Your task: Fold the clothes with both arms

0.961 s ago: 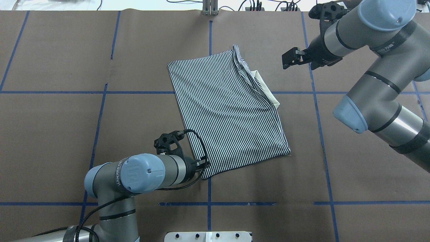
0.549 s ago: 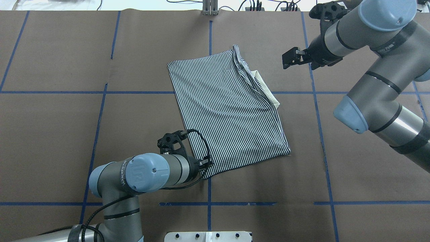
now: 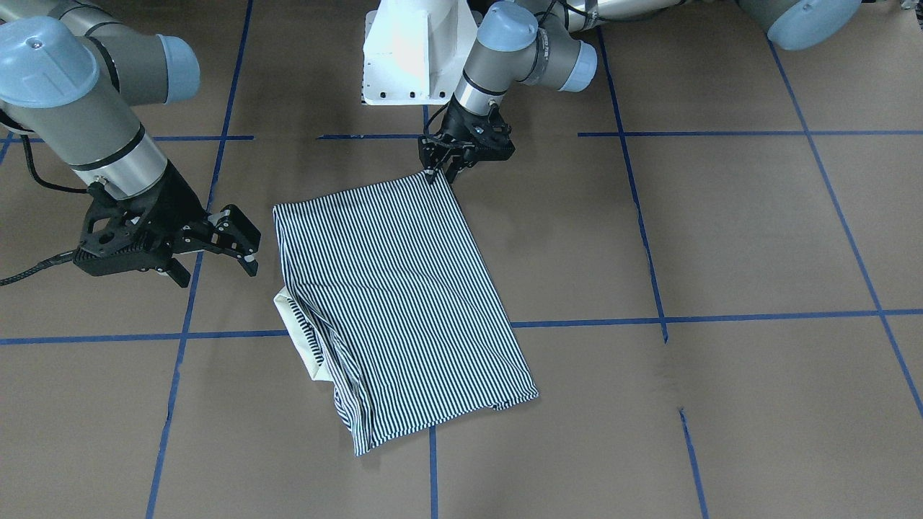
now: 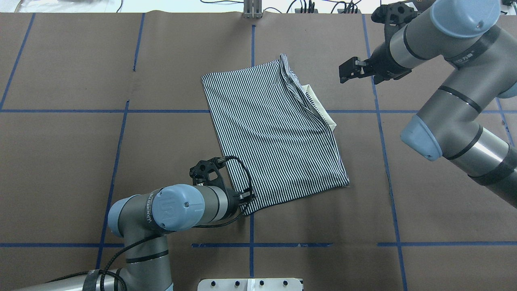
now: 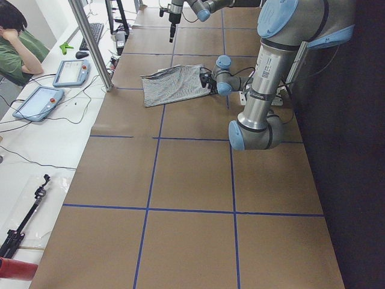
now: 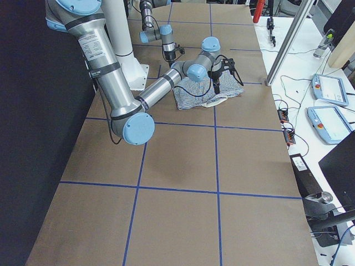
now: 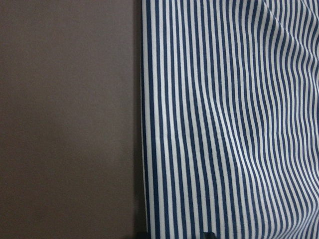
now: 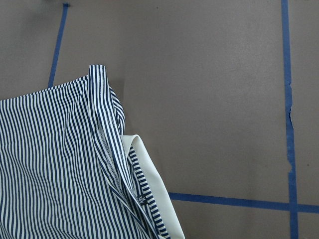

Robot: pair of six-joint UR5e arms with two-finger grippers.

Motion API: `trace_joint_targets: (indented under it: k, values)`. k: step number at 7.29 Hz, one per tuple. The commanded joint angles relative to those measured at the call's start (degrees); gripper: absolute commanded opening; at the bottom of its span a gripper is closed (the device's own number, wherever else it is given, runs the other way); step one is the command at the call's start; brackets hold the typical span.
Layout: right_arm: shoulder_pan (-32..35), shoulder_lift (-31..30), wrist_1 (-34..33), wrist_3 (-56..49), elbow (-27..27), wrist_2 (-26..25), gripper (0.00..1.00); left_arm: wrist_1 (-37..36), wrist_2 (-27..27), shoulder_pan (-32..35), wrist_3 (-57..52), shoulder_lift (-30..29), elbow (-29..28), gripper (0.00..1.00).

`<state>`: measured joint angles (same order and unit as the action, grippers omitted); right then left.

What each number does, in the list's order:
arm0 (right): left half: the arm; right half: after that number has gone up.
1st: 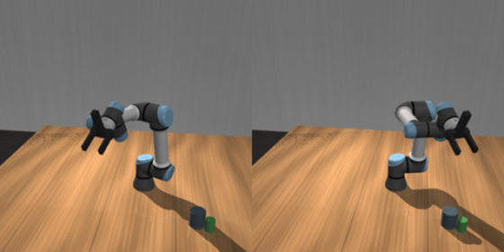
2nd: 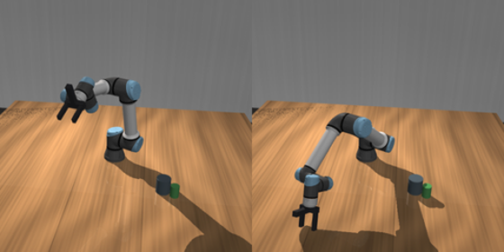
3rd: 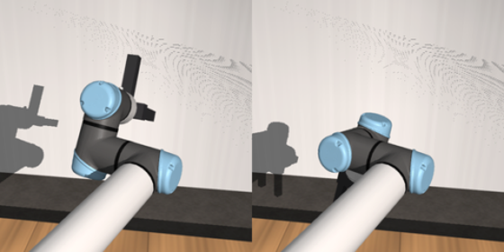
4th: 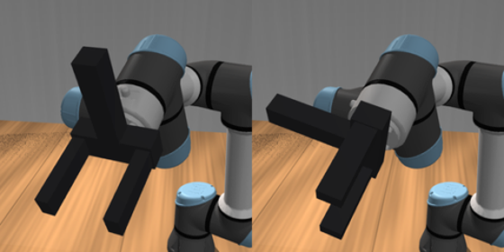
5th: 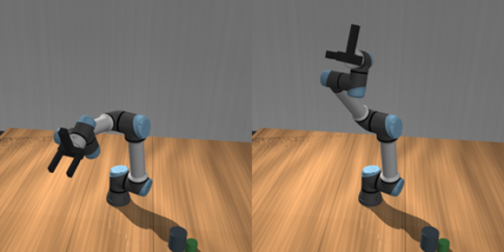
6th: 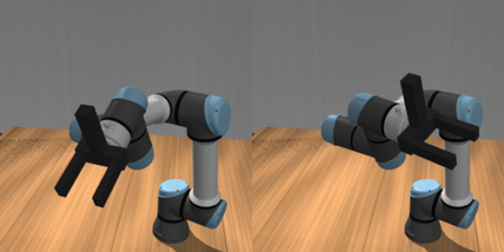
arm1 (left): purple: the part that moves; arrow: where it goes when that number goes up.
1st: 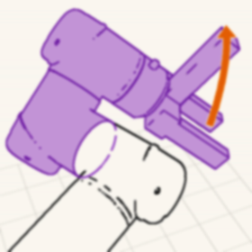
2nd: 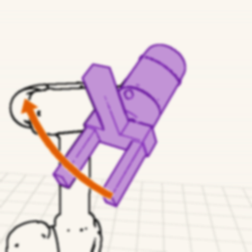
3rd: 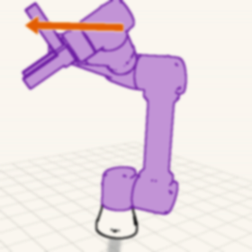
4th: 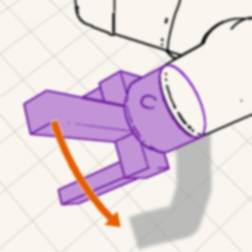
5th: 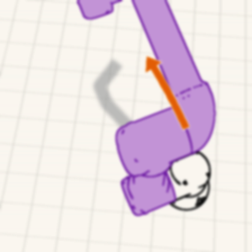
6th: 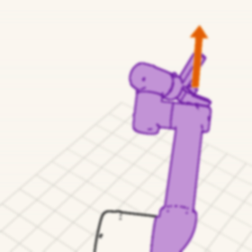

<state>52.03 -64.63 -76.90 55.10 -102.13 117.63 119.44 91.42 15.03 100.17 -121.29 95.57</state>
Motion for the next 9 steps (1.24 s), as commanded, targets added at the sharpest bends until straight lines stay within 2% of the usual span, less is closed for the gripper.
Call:
trace_joint_targets:
  k: [1,2,3,7,9]
  values:
    - [0.0,-0.06,0.0,0.01,0.09,-0.03,1.0,0.0,0.07,0.0,-0.06,-0.35,-0.04,0.48]
    - [0.0,-0.06,0.0,0.01,0.09,-0.03,1.0,0.0,-0.02,0.0,0.02,-0.35,-0.04,0.31]
    - [0.0,-0.06,0.0,0.01,0.09,-0.03,1.0,0.09,-0.02,0.0,-0.06,-0.27,-0.12,0.0]
    - [0.0,-0.14,0.0,0.53,-0.09,-0.21,1.0,-0.08,-0.02,0.09,-0.41,0.08,0.58,0.0]
    - [-1.13,-0.58,0.0,6.73,-1.4,-0.47,1.0,0.0,0.07,0.7,-4.09,2.0,2.93,0.0]
